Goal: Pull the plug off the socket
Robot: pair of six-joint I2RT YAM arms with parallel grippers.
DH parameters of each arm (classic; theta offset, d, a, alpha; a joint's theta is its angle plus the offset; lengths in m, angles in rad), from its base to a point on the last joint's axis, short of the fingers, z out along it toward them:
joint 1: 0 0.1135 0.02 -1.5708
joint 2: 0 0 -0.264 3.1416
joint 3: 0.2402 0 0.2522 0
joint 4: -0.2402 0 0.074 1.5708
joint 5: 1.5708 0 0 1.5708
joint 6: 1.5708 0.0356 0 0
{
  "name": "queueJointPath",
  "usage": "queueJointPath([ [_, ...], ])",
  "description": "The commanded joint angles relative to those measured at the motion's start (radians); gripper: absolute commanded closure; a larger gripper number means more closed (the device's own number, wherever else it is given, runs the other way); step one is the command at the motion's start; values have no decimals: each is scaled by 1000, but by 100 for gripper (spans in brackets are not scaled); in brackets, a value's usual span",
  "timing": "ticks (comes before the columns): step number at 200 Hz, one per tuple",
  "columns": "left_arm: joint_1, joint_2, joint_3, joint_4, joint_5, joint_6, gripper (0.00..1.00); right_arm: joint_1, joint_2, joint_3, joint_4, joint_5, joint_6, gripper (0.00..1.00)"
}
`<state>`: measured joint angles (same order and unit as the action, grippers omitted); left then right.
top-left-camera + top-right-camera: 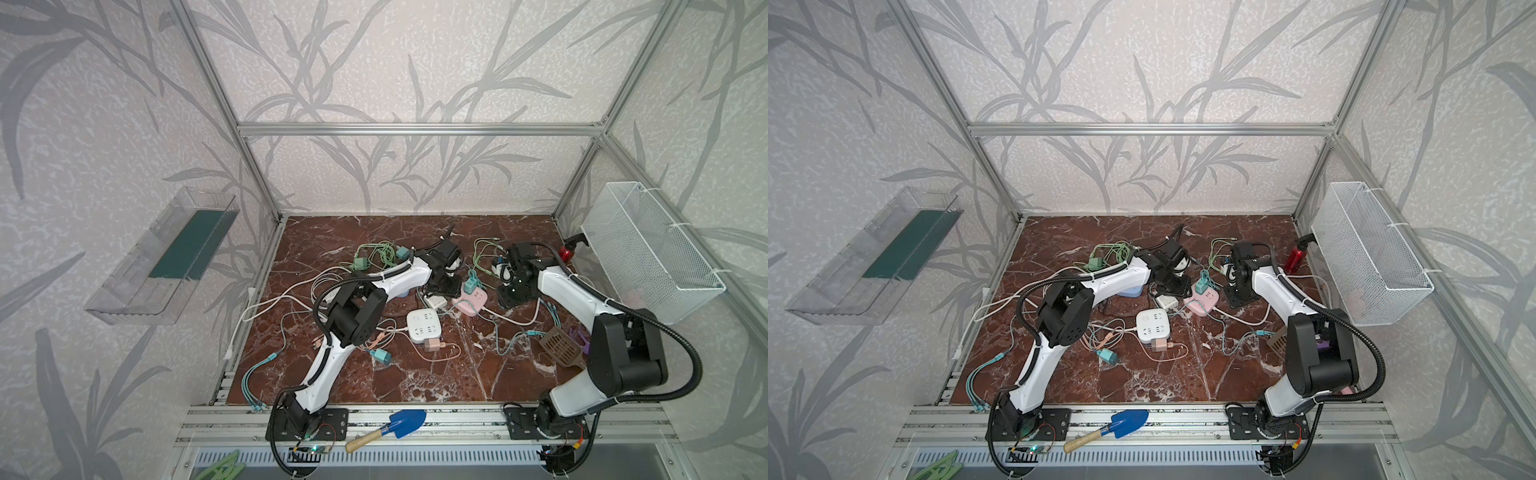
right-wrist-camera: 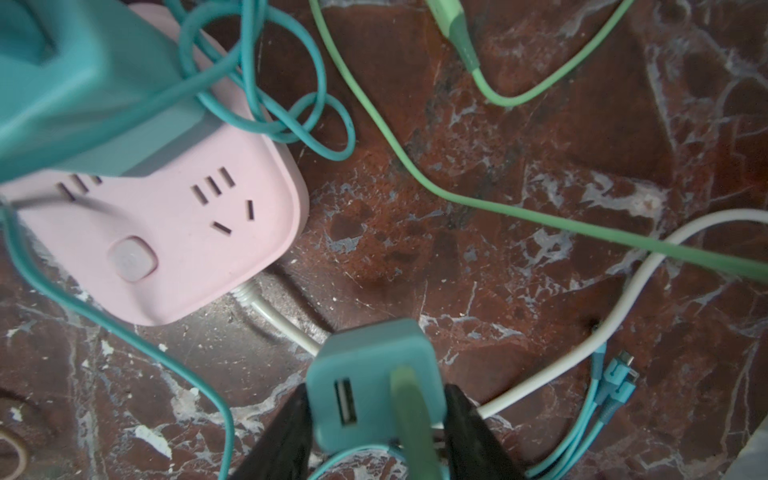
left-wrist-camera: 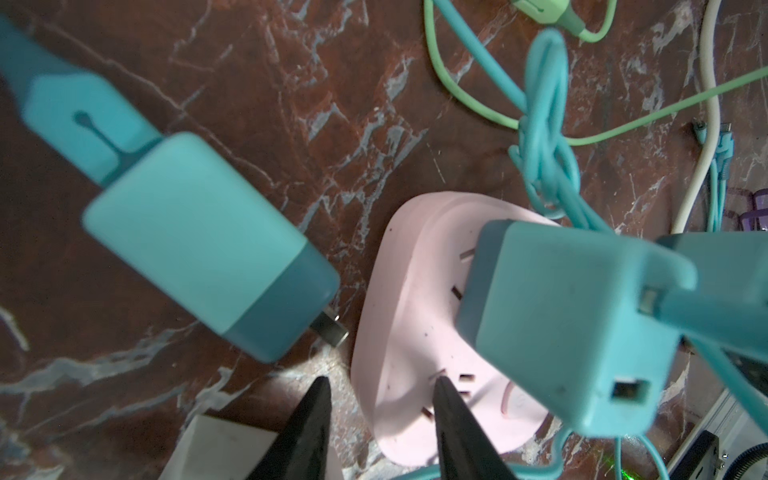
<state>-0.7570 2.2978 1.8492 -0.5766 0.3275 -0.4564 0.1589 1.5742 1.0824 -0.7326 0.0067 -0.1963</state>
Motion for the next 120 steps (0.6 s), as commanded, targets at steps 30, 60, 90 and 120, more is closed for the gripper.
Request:
queueJointPath([
  [30,8,-40,-42,-26,3,-5,58,5,-44,50,-12,-47,0,33],
  [60,17,-58,-72,8,29,-28,58,53,-89,20,36,-96,-48,32],
  [90,24,-64,-76,17,48,-32,58,125,-138,-91,205,-146,-90,30],
  [120,25,-63,-73,8,57,-22,58,134,-121,-134,337,-182,-116,29],
])
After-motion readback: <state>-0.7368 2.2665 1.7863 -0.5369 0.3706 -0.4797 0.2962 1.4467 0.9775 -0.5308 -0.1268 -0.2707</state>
